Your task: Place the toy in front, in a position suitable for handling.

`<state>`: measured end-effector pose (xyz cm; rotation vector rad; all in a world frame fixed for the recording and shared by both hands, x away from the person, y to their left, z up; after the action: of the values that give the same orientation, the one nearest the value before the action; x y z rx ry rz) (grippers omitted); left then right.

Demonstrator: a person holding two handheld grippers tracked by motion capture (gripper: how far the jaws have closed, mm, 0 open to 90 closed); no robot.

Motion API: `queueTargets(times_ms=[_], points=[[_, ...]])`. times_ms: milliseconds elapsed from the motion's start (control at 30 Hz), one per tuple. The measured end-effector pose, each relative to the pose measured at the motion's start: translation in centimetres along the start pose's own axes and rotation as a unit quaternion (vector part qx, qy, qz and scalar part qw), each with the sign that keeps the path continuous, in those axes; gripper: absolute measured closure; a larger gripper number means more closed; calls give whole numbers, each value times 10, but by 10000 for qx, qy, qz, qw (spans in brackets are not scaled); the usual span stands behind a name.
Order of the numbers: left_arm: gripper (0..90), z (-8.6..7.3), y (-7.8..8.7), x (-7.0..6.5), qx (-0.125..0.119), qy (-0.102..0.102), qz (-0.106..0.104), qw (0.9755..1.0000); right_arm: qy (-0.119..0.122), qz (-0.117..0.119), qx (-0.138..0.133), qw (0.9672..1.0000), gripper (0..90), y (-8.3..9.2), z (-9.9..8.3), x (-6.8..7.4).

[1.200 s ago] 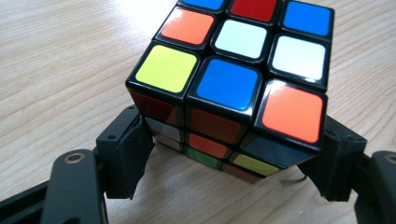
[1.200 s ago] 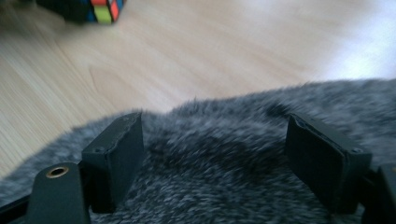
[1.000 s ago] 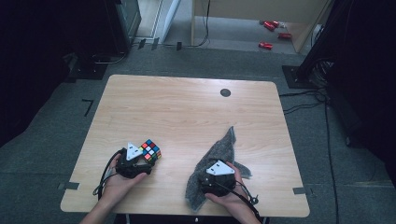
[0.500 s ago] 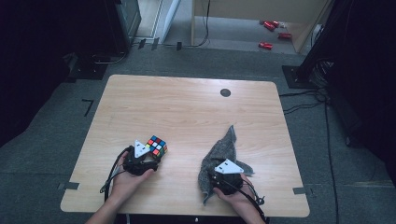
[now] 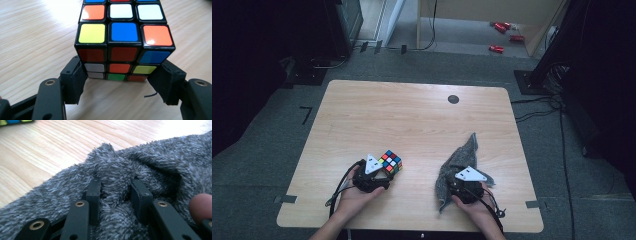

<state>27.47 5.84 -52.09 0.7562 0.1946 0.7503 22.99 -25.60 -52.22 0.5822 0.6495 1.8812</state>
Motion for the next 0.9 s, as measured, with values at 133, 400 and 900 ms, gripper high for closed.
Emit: queueTargets(times_ms=[133,400,900], points=[[341,4,-3,-16,-30,-225,-229,9995,-35,38,-10,10000,649,1,-1,-8],[340,10,-7,-35,-74,-470,-393,9981,-36,-80,-36,10000,647,3,-2,-20],[104,-7,14,-20,-58,-341,-214,9992,-341,228,-314,9987,227,22,4,-34]])
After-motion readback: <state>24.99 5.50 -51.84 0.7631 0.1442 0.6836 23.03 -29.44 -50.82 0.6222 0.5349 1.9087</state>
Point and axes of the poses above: each handheld gripper's, and its own axes: y roughly backward along the jaws, z roughly out of its top, x roughly to its left, the point moved 1 cm from there along -y, roughly forward along the jaws, and after that the axes turned 8 degrees about -y, right-handed, at the moved point
